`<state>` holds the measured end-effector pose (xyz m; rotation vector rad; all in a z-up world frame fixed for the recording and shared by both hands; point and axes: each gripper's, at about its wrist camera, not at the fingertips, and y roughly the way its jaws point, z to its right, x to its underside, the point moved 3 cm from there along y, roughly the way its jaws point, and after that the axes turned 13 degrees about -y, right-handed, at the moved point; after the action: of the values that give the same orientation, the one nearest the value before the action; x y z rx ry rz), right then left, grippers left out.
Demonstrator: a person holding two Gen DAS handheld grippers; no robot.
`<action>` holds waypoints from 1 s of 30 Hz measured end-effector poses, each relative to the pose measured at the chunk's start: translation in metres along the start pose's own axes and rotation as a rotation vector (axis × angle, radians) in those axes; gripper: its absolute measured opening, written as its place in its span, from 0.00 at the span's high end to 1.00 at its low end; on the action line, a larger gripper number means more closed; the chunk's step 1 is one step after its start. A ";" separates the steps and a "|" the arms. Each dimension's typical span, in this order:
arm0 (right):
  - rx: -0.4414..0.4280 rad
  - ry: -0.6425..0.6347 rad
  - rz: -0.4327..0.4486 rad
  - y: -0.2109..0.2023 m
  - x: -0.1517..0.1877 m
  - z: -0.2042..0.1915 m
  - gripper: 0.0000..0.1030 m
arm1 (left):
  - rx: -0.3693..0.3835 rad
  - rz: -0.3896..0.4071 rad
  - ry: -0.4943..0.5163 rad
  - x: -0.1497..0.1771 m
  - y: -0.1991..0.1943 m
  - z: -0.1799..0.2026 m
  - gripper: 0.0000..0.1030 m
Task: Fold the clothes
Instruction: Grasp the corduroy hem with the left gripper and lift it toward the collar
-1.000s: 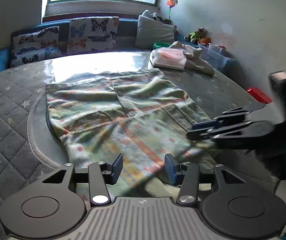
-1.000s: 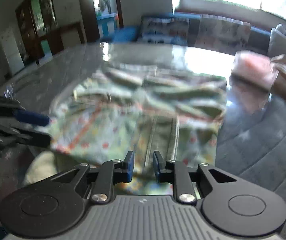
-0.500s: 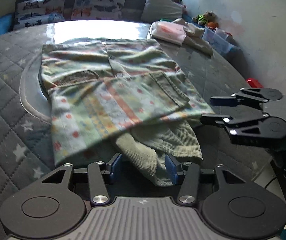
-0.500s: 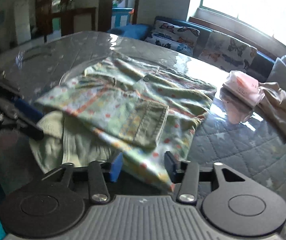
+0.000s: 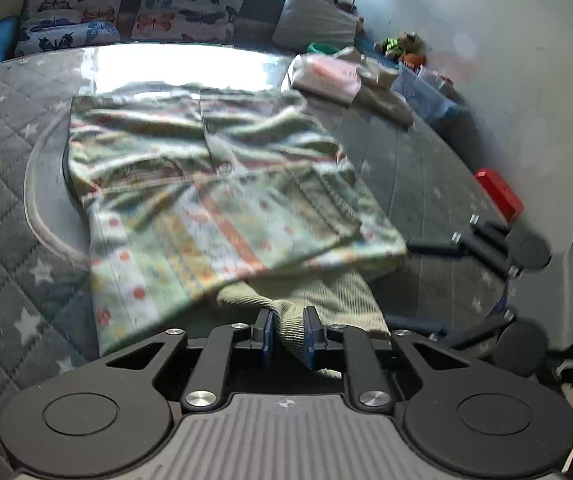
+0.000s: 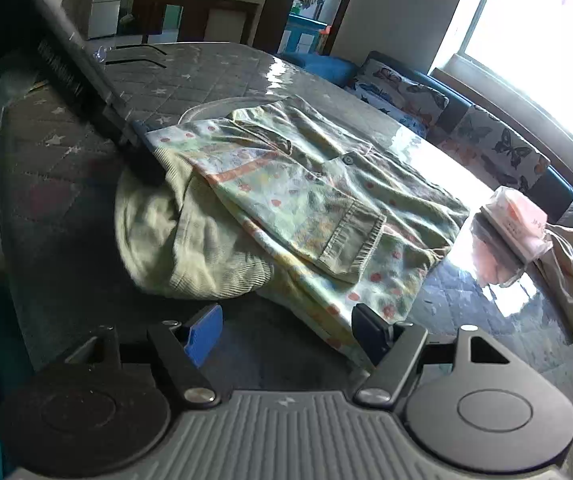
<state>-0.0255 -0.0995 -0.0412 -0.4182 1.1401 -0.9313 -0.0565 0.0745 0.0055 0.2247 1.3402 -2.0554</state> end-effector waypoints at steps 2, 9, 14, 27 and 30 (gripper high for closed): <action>-0.004 -0.002 0.008 0.002 -0.001 -0.001 0.29 | 0.018 0.016 -0.008 -0.010 -0.004 -0.001 0.84; -0.003 0.012 0.053 0.018 -0.013 0.003 0.35 | 0.053 0.035 -0.032 -0.043 -0.005 -0.004 0.84; -0.039 0.068 0.087 0.033 -0.029 0.013 0.53 | 0.056 0.029 -0.030 -0.053 0.002 -0.009 0.84; -0.222 0.328 0.084 0.041 -0.053 0.065 0.83 | 0.055 0.178 0.120 -0.023 -0.044 -0.031 0.42; -0.235 0.355 0.090 0.041 -0.056 0.071 0.83 | 0.012 0.201 0.203 -0.014 -0.041 -0.028 0.37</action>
<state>0.0491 -0.0426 -0.0088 -0.3958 1.5892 -0.8139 -0.0770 0.1147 0.0301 0.5638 1.3643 -1.9113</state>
